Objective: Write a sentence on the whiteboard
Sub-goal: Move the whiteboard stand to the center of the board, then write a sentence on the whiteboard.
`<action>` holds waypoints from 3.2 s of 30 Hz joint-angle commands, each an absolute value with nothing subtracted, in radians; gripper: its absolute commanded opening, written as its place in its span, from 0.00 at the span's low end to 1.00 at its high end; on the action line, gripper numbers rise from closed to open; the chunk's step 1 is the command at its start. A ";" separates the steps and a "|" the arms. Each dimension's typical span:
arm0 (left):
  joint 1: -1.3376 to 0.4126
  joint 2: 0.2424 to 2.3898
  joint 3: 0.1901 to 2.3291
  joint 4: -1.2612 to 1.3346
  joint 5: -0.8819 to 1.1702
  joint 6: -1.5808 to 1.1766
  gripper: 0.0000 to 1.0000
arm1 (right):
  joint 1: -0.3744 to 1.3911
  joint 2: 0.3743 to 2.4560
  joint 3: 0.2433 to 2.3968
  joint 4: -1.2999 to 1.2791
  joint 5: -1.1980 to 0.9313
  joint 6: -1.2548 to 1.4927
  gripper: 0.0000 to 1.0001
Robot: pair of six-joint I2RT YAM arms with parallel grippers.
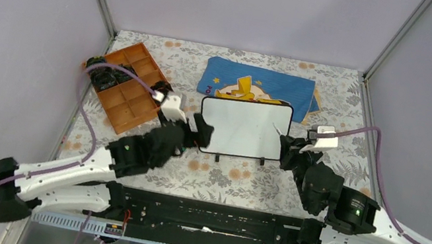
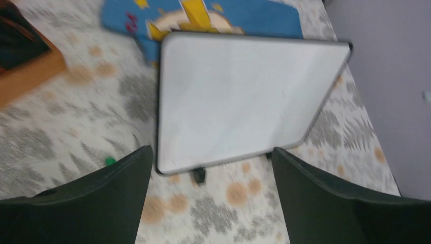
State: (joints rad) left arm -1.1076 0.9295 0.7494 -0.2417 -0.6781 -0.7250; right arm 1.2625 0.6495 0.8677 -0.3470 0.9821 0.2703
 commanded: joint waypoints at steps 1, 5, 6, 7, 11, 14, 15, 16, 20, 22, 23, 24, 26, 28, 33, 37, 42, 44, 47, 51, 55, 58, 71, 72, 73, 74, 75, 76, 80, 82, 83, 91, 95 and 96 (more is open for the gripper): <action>-0.815 0.910 0.823 -0.247 -0.384 -0.517 0.94 | 1.265 0.701 0.892 -0.195 0.928 0.206 0.00; -0.512 0.949 0.862 -0.186 0.046 -0.529 0.94 | 1.263 0.785 0.924 -0.144 0.894 0.189 0.00; -0.469 0.964 0.863 -0.153 0.128 -0.540 0.94 | 1.258 0.809 0.935 -0.136 0.881 0.189 0.00; -0.437 0.978 0.855 -0.115 0.180 -0.555 0.94 | 1.243 0.836 0.955 -0.136 0.864 0.198 0.00; -0.397 0.990 0.740 0.178 0.311 -0.585 0.94 | 1.066 0.908 0.999 -0.158 0.577 0.332 0.00; -0.372 0.948 0.608 0.443 0.362 -0.566 0.95 | 1.000 0.902 0.973 -0.107 0.471 0.362 0.00; -0.356 0.949 0.592 0.467 0.382 -0.547 0.95 | 0.997 0.895 0.963 -0.094 0.459 0.362 0.00; -0.338 0.958 0.593 0.457 0.412 -0.531 0.96 | 0.997 0.888 0.956 -0.086 0.449 0.361 0.00; -0.245 1.037 0.616 0.401 0.575 -0.554 0.97 | 0.997 0.845 0.928 -0.082 0.444 0.349 0.00; -0.217 1.050 0.600 0.450 0.639 -0.602 0.99 | 0.997 0.820 0.920 -0.100 0.455 0.341 0.00; -0.210 1.048 0.605 0.434 0.631 -0.616 0.99 | 0.997 0.807 0.917 -0.109 0.461 0.338 0.00; -0.209 1.043 0.620 0.373 0.584 -0.615 0.99 | 0.997 0.794 0.913 -0.117 0.465 0.334 0.00; -0.208 1.030 0.656 0.235 0.455 -0.620 0.99 | 0.997 0.770 0.900 -0.125 0.474 0.326 0.00; -0.207 1.009 0.682 0.125 0.340 -0.636 0.99 | 0.997 0.749 0.887 -0.126 0.479 0.319 0.00; -0.207 0.959 0.706 -0.015 0.053 -0.833 0.99 | 0.997 0.726 0.870 -0.123 0.479 0.309 0.00; -0.207 0.923 0.639 0.065 -0.055 -0.884 0.99 | 0.997 0.721 0.868 -0.118 0.471 0.303 0.00; -0.207 0.952 0.582 0.281 0.187 -0.615 0.99 | 0.997 0.717 0.855 -0.107 0.467 0.296 0.00; -0.206 1.005 0.609 0.291 0.284 -0.560 0.99 | 0.997 0.717 0.851 -0.104 0.464 0.293 0.00; -0.178 1.054 0.582 0.422 0.415 -0.553 0.99 | 0.997 0.719 0.848 -0.105 0.463 0.289 0.00; -0.084 1.119 0.505 0.663 0.596 -0.678 0.99 | 0.996 0.720 0.850 -0.113 0.467 0.288 0.00; -0.077 1.181 0.469 0.800 0.705 -0.705 0.99 | 0.997 0.722 0.840 -0.102 0.466 0.293 0.00; -0.077 1.261 0.463 0.906 0.805 -0.740 0.97 | 0.997 0.735 0.832 -0.082 0.455 0.300 0.00; -0.105 1.521 0.453 1.247 0.930 -0.826 0.84 | 0.997 0.777 0.809 -0.013 0.371 0.313 0.00; -0.120 1.535 0.467 1.225 0.949 -0.808 0.83 | 0.997 0.777 0.806 -0.010 0.364 0.317 0.00; -0.134 1.546 0.471 1.192 0.958 -0.773 0.83 | 0.997 0.779 0.802 -0.009 0.359 0.321 0.00; -0.147 1.551 0.472 1.156 0.953 -0.739 0.82 | 0.997 0.780 0.801 -0.009 0.350 0.324 0.00; -0.155 1.561 0.469 1.147 0.951 -0.721 0.82 | 0.997 0.782 0.802 -0.009 0.343 0.326 0.00; -0.162 1.575 0.469 1.156 0.957 -0.720 0.82 | 0.997 0.783 0.802 -0.009 0.335 0.328 0.00; -0.165 1.631 0.479 1.241 0.981 -0.774 0.77 | 0.997 0.795 0.798 0.032 0.316 0.332 0.00; -0.164 1.645 0.485 1.251 0.985 -0.779 0.75 | 0.997 0.807 0.799 0.039 0.309 0.330 0.00; -0.164 1.654 0.485 1.260 0.985 -0.781 0.75 | 0.997 0.814 0.799 0.044 0.304 0.330 0.00; -0.164 1.744 0.475 1.404 0.998 -0.855 0.68 | 0.997 0.854 0.785 0.134 0.234 0.328 0.00; -0.166 1.807 0.491 1.552 1.011 -0.944 0.62 | 0.997 0.875 0.790 0.143 0.223 0.331 0.00; -0.166 1.819 0.492 1.568 1.011 -0.952 0.61 | 0.997 0.877 0.792 0.143 0.223 0.331 0.00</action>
State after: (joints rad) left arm -0.1638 1.7775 0.4637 1.3567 0.9844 -0.8803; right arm 1.0004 0.8684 0.7849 0.0639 0.2550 0.3233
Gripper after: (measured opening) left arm 0.629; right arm 0.170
